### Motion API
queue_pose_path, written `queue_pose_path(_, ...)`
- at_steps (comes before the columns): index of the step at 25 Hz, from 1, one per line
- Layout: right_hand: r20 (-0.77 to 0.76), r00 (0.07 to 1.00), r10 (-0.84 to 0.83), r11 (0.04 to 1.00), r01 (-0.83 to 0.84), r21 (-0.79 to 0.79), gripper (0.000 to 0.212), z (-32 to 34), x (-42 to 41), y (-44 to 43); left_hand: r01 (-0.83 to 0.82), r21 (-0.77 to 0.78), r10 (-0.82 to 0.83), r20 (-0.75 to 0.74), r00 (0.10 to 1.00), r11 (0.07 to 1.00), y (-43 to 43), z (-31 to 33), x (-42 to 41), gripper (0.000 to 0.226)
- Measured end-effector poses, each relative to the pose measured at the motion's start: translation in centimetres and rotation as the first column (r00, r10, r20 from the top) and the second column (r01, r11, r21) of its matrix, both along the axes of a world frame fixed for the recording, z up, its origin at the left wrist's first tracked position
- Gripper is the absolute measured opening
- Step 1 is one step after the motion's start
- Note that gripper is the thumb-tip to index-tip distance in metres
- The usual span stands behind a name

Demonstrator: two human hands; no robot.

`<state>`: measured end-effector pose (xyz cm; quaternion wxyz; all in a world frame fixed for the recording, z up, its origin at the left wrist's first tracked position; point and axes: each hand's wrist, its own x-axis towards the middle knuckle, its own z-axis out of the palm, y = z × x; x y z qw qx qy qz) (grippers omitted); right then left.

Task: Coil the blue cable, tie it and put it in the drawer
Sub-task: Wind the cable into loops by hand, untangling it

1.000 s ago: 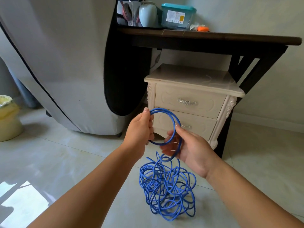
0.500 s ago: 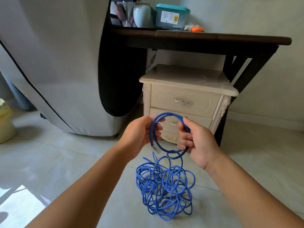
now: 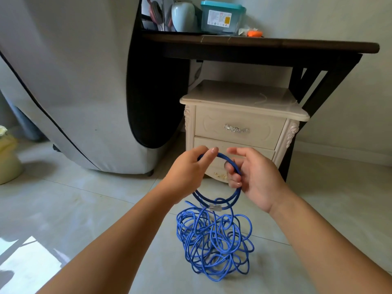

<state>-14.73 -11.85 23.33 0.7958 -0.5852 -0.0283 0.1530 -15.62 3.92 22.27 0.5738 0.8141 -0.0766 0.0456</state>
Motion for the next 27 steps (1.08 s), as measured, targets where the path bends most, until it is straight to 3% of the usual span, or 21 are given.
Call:
queue_pose_path(4,-0.009,0.992,0.123,0.991,-0.123,-0.048,0.024,-1.0,-0.9,-0.3,-0.179,-0.280,0.178,-0.028,0.984,0.943,0.5,0.0,0.4,0.036)
queue_pose_path(7,0.023,0.997,0.075,0.996,-0.076,0.055,0.023,-1.4,-1.3,0.2,-0.234,-0.414,0.221,-0.080,0.972,0.880,0.1,-0.2,0.3,0.038)
queue_pose_path(10,0.009,0.999,0.035,0.975,-0.036,0.217,0.021,-1.4,-1.0,0.5,-0.230,-0.501,0.166,-0.171,0.971,0.834,-0.7,-0.5,0.3,0.037)
queue_pose_path(13,0.042,0.999,0.007,0.989,-0.014,0.150,0.021,-1.2,-0.7,-0.1,-0.149,-0.548,0.002,-0.260,0.966,0.823,-0.1,-0.1,0.2,0.028)
queue_pose_path(15,0.055,0.997,0.059,0.998,-0.060,0.019,0.022,-0.8,-0.5,-0.5,-0.076,-0.488,-0.053,-0.245,0.968,0.870,0.8,0.1,0.0,0.028)
queue_pose_path(18,0.067,0.979,0.194,0.958,-0.175,-0.225,0.023,-0.5,-0.4,-0.9,0.085,-0.188,-0.123,-0.198,0.972,0.978,0.8,0.3,-0.2,0.036)
queue_pose_path(20,0.074,0.969,0.235,0.928,-0.201,-0.313,0.021,-0.6,-0.3,-0.8,0.145,-0.082,-0.159,-0.216,0.963,0.986,0.1,0.1,-0.4,0.037)
queue_pose_path(23,0.030,0.988,0.150,0.981,-0.145,-0.130,0.016,-0.2,-0.1,-0.9,0.120,-0.202,-0.162,-0.208,0.965,0.972,-0.5,0.0,-0.5,0.036)
queue_pose_path(25,-0.043,0.992,0.121,0.991,-0.118,0.061,0.038,0.0,0.1,-1.4,0.068,-0.352,-0.149,-0.210,0.966,0.934,-0.5,0.0,-0.4,0.039)
queue_pose_path(27,-0.069,0.986,0.150,0.987,-0.145,0.070,0.060,-0.1,0.0,-1.7,-0.019,-0.490,-0.109,-0.231,0.967,0.872,-0.2,0.1,-0.2,0.041)
